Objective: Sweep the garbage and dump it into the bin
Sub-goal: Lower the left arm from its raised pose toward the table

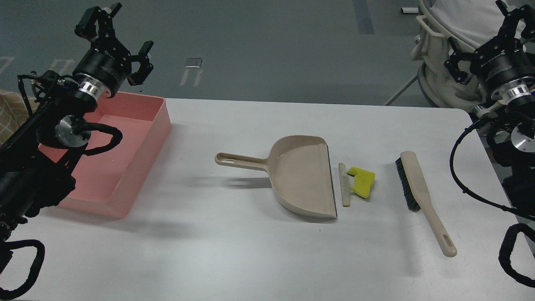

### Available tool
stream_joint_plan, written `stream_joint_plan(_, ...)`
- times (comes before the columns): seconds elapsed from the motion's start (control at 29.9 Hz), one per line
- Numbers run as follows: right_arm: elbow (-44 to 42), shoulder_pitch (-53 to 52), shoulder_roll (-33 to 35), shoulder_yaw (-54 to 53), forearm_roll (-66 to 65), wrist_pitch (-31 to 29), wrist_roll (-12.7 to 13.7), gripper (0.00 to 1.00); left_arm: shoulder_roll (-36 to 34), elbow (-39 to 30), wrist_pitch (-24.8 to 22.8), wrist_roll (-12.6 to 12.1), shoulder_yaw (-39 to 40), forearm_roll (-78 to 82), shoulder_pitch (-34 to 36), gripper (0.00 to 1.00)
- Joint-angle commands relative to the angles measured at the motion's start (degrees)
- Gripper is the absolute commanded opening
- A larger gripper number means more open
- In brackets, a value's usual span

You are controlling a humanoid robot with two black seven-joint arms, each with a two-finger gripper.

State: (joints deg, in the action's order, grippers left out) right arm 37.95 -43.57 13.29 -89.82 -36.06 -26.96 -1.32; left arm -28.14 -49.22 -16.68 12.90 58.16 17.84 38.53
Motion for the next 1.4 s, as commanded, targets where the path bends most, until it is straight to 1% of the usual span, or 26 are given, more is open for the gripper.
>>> stream_joint_plan(0.0,0.10,-0.11,-0.72,-0.09,0.20,-0.37,0.00,1.00,-0.07,0.00,0.42,0.19,-0.06,0.00,0.14,0.98)
stream_joint_plan(0.23,0.89,-0.20,-0.72,-0.27,0.29,-0.38,0.00,1.00,-0.25,0.00,0.07,0.46,-0.06,0.09,0.76,0.98)
stream_joint_plan(0.33,1.34,-0.20,-0.64,-0.36,0.29,-0.11,0.00,1.00,-0.24,0.00,0.78,0.55,-0.06,0.00,0.93,0.98)
stream_joint_plan(0.5,1.25,-0.11,1.30,-0.53,0.38,0.68,0.18,1.00,-0.24,-0.09,0.86,0.63,0.11,-0.26,0.94,0.98)
stream_joint_plan(0.57,1.16,-0.03,1.56,-0.53,0.38,0.50,0.18,1.00,-0.42,-0.09,-0.10,0.81,0.29,-0.44,0.93,0.98)
stream_joint_plan(0.6,1.16,0.06,1.56,-0.53,0.38,0.33,0.26,1.00,-0.42,0.00,-0.28,1.16,0.46,-0.52,0.93,0.98)
stream_joint_plan(0.73,1.25,0.41,2.35,-0.88,0.47,0.06,0.44,1.00,-0.24,0.09,-0.80,4.32,0.99,-0.79,0.41,0.98)
stream_joint_plan(0.8,1.42,0.33,2.44,-1.06,0.47,0.06,0.35,1.00,-0.24,0.09,-1.15,4.85,0.47,-0.87,0.32,0.98)
stream_joint_plan(0.87,2.65,0.41,2.35,-1.33,0.47,-0.02,0.18,1.00,-0.16,0.09,-1.60,4.24,0.46,-0.96,0.41,0.98)
stream_joint_plan(1.07,3.36,0.59,2.09,-1.33,0.47,-0.11,-0.09,1.00,0.02,-0.35,1.47,4.06,0.55,-1.05,1.29,0.98)
stream_joint_plan(1.1,3.53,0.59,2.09,-1.33,0.47,-0.11,-0.18,1.00,0.11,-1.05,1.04,4.32,0.90,-1.14,1.11,0.98)
stream_joint_plan(1.2,4.58,1.20,2.35,-1.41,0.47,-0.29,-0.18,1.00,-1.12,-7.01,-1.68,4.94,1.52,-1.23,-0.55,0.98)
stream_joint_plan(1.24,5.81,1.90,2.44,-1.59,0.47,-0.20,-0.18,1.00,-2.25,-9.81,-2.03,5.11,2.39,-1.40,-2.39,0.98)
stream_joint_plan(1.27,6.60,2.43,2.44,-1.59,0.47,-0.20,-0.18,1.00,-3.14,-11.15,-1.95,5.29,3.01,-1.49,-3.62,0.98)
stream_joint_plan(1.34,12.11,5.76,2.44,-1.68,0.38,0.15,-0.18,1.00,-5.94,-16.14,-2.04,6.25,4.68,-1.58,-8.36,0.98)
stream_joint_plan(1.37,13.71,6.56,2.53,-1.68,0.38,0.33,-0.18,1.00,-6.57,-18.17,-2.04,6.78,4.95,-1.58,-9.43,0.98)
